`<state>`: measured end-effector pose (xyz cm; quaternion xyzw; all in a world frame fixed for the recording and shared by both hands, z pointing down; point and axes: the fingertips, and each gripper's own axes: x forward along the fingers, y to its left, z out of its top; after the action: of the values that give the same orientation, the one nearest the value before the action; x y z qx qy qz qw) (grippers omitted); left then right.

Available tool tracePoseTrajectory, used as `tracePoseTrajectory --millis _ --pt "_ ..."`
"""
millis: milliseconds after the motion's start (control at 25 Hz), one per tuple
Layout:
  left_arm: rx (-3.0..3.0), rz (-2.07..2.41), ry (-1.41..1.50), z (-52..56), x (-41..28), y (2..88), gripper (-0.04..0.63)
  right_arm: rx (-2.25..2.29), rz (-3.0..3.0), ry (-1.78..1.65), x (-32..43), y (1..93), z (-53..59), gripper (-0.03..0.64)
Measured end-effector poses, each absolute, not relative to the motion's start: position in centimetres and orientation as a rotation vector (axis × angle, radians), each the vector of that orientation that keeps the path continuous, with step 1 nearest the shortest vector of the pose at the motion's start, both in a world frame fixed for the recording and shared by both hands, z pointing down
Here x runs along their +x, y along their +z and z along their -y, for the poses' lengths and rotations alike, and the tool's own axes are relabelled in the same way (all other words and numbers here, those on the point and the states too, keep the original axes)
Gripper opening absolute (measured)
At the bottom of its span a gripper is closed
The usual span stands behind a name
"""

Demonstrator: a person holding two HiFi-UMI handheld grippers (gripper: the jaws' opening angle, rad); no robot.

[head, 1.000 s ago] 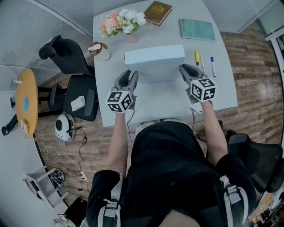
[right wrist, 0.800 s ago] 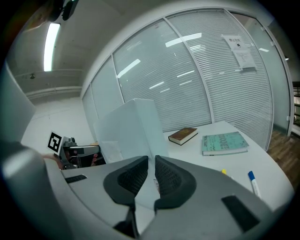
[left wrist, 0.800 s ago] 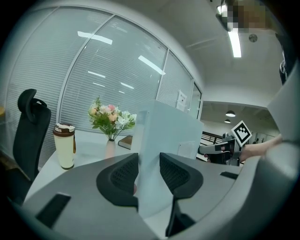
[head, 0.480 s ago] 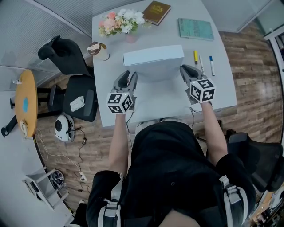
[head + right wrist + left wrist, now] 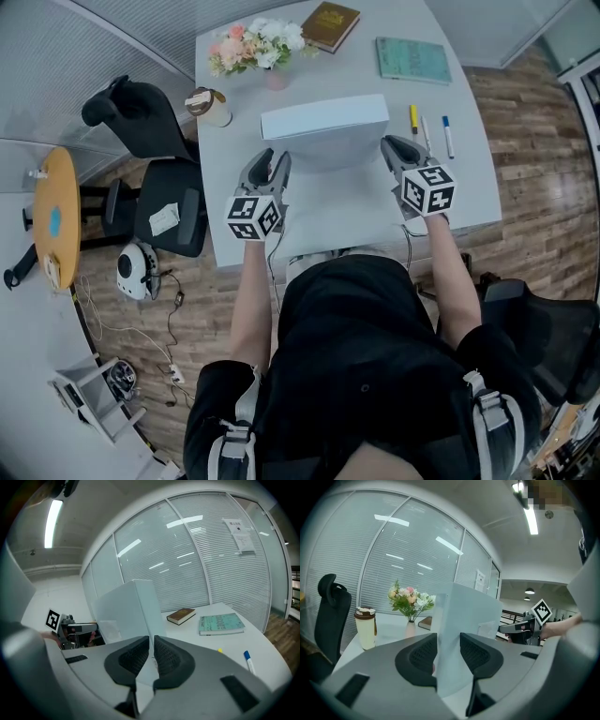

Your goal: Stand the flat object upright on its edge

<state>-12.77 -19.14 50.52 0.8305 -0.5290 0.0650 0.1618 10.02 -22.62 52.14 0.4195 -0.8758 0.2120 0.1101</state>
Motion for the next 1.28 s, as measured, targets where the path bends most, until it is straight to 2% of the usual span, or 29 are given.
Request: tracePoseTrajectory --millis 840,1280 --pt "2.451 1.41 0.164 16.9 -13.1 49.2 0.155 1.383 2.521 0.663 9.4 51.1 17.3 0.038" --pt "2.495 1.365 0.165 9.9 -13.1 48.5 0.155 1.376 2.521 0.631 7.1 50.4 9.8 0.035"
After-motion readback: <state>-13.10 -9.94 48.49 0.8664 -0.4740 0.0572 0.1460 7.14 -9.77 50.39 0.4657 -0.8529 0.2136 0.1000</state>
